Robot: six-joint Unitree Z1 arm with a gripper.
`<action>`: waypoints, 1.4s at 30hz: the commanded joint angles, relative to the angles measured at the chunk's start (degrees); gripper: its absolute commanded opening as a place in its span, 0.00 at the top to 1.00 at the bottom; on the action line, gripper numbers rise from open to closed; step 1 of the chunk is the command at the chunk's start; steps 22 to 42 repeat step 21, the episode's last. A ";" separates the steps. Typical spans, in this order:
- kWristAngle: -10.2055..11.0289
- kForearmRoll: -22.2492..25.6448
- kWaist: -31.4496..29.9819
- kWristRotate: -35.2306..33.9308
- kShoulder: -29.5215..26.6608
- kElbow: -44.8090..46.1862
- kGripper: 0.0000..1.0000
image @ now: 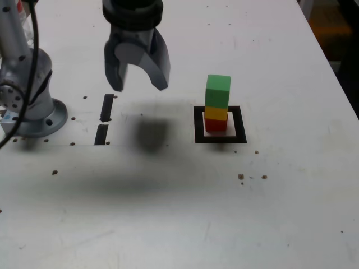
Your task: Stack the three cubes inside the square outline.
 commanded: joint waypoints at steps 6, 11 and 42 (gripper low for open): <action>-0.50 -10.50 0.05 -0.57 0.27 9.39 0.31; -0.38 -16.48 0.05 -0.63 0.27 14.67 0.31; 0.28 -20.06 0.07 -0.66 -0.65 18.20 0.30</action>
